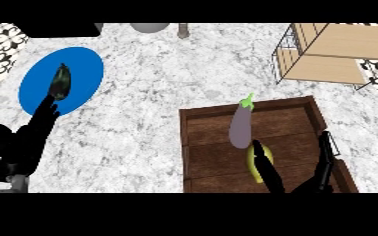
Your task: Pick the lemon from the tray and place it in the tiered shelf
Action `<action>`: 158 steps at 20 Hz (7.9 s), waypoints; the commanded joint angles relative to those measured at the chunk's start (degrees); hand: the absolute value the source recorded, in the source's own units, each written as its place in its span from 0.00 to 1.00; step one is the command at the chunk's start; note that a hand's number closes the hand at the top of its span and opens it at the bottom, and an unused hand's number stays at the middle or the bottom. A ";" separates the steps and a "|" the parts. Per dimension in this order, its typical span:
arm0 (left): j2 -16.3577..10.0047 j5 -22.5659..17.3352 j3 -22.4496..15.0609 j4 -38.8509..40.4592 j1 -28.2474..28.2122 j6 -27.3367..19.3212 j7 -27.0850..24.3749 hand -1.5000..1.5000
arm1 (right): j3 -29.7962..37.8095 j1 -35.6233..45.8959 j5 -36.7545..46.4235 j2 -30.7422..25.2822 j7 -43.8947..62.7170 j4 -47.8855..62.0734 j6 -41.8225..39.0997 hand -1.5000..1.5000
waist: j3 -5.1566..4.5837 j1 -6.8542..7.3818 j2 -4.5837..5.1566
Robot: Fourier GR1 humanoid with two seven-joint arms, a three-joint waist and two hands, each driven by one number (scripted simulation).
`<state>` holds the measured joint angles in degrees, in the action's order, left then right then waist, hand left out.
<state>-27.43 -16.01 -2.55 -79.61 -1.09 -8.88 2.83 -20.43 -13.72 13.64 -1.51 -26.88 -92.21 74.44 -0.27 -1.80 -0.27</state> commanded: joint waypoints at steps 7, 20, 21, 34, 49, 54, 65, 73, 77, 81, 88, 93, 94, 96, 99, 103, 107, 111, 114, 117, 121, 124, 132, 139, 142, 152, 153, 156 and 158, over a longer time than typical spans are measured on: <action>-1.25 -0.53 1.16 -0.67 -1.27 1.89 -1.70 0.50 | -5.97 -22.42 6.98 1.50 7.17 4.65 11.18 0.00 | -0.34 0.89 1.57; 0.47 0.30 -1.79 -3.80 0.94 2.49 -0.78 0.50 | -5.53 -41.88 13.87 1.51 11.81 7.34 11.39 0.00 | -0.28 4.45 3.45; 0.31 -0.08 -1.36 -4.03 0.97 2.63 -0.88 0.50 | -6.50 -42.35 13.86 1.51 12.39 6.15 11.39 0.00 | -0.30 4.65 3.54; 0.94 1.53 -2.49 -2.77 2.86 2.54 -0.69 0.50 | -2.28 -45.23 18.36 1.51 18.69 3.75 9.06 0.00 | -0.23 6.50 3.95; 0.54 0.86 -1.70 -1.79 4.79 3.66 0.86 0.50 | 5.96 -36.99 29.23 1.51 29.99 3.59 -1.55 0.00 | -0.14 7.02 3.34; 0.08 0.60 -1.14 -0.80 3.86 4.47 0.57 0.50 | 6.74 -34.56 34.72 1.51 35.27 2.85 -6.13 1.00 | -0.17 6.79 2.99; 0.23 0.41 -0.17 -0.99 3.58 3.89 1.05 0.50 | 12.09 -31.00 53.03 1.51 48.11 -2.90 -12.03 1.00 | -0.23 4.92 2.53; 0.37 0.53 -0.84 -1.67 5.15 4.46 2.53 0.50 | 7.74 -22.79 66.03 -6.59 48.01 -11.22 -33.56 1.00 | -0.01 6.69 1.77; 1.93 1.61 -3.11 -1.28 6.36 4.85 1.82 0.50 | 1.32 -19.28 60.07 -19.39 38.60 -11.40 -43.19 1.00 | 0.14 9.88 2.45; 1.11 1.10 -1.45 0.43 5.21 4.88 1.67 0.50 | 3.24 -13.20 45.67 -27.45 35.14 -20.70 -55.94 1.00 | 0.08 7.68 1.54; 1.32 0.72 -0.36 -0.38 2.66 4.18 1.32 0.50 | 15.50 -6.75 14.94 -34.79 35.16 -34.12 -72.55 1.00 | 0.17 4.09 0.47; 1.33 2.01 0.32 0.19 0.75 3.13 -0.57 0.50 | 30.93 -1.92 -6.24 -39.42 37.90 -36.30 -80.29 1.00 | 0.21 2.12 0.23; 0.48 0.89 0.95 -0.62 -1.54 4.20 0.27 0.50 | 34.67 -1.23 -9.71 -41.08 38.95 -37.11 -81.96 1.00 | 0.21 2.12 0.02; -0.20 -0.28 2.83 1.71 2.07 5.46 -0.29 0.50 | 41.75 3.69 -16.62 -44.83 38.55 -31.76 -85.10 1.00 | 0.19 1.59 0.26; 1.10 1.57 1.56 -1.36 0.24 2.88 1.08 0.50 | 49.23 9.13 -27.02 -49.47 41.76 -27.09 -90.21 1.00 | 0.22 1.89 0.13; 1.27 0.56 2.67 -2.25 -1.41 4.62 0.60 0.50 | 56.81 14.98 -31.91 -55.88 47.02 -22.46 -93.07 1.00 | 0.21 1.91 0.12; 0.61 0.04 4.12 0.29 2.27 6.05 1.08 0.50 | 56.74 20.34 -26.40 -63.66 48.18 -14.42 -93.75 1.00 | 0.20 2.46 0.42; 4.47 4.53 0.58 -1.92 0.69 3.28 1.19 0.50 | 53.26 25.46 -23.58 -65.50 46.96 -8.39 -93.78 1.00 | 0.24 2.77 0.46; 4.05 3.81 2.61 -2.26 -0.72 4.44 -0.10 0.50 | 47.08 31.30 -21.67 -67.99 45.85 -2.81 -93.39 1.00 | 0.24 3.47 0.53; 1.71 2.27 4.67 -2.16 -1.09 8.10 1.25 0.50 | 43.84 36.52 -22.08 -67.97 47.95 0.71 -92.92 1.00 | 0.23 3.41 0.47; 4.21 3.91 3.92 4.17 2.50 8.38 -1.88 0.50 | 37.22 42.71 -13.88 -68.50 43.15 9.64 -90.09 1.00 | 0.18 3.90 0.88; 2.90 4.05 5.17 -0.18 1.70 8.07 1.64 0.50 | 34.36 44.82 -9.69 -66.95 42.90 9.51 -89.51 1.00 | 0.23 3.18 0.52; 5.48 6.52 4.48 -1.55 3.11 5.85 3.64 0.50 | 26.92 55.42 -0.21 -58.40 37.03 24.47 -85.57 1.00 | 0.26 3.31 0.55; 4.58 5.57 5.91 -1.70 2.92 8.44 4.43 0.50 | 25.07 61.32 6.15 -53.60 27.26 42.26 -82.55 1.00 | 0.30 3.61 0.69; 4.53 5.20 5.50 -4.47 -0.46 9.61 3.99 0.50 | 28.43 65.81 6.08 -53.36 32.29 48.54 -79.38 1.00 | 0.31 4.30 0.74; 6.24 6.68 7.27 3.24 2.51 10.61 -0.33 0.50 | 26.69 74.61 12.75 -50.63 19.24 64.16 -79.06 0.00 | 0.28 3.63 0.93; 7.05 6.10 6.78 -3.54 1.45 8.35 4.61 0.50 | 29.38 70.73 10.53 -52.25 15.35 64.21 -78.19 0.00 | 0.35 3.24 0.65; 5.47 5.96 7.48 -5.55 0.04 9.73 5.06 0.50 | 31.64 73.23 8.91 -51.13 15.34 67.05 -78.48 0.00 | 0.36 3.66 0.72; 6.15 7.26 7.08 -3.11 1.74 9.04 4.88 0.50 | 32.70 74.08 6.92 -48.33 18.48 64.99 -79.24 0.00 | 0.30 2.76 0.49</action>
<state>-21.54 -9.39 4.66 -82.36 -0.03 0.45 6.51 9.66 59.44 23.04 -51.77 -8.48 -28.17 -4.44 0.04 1.57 0.39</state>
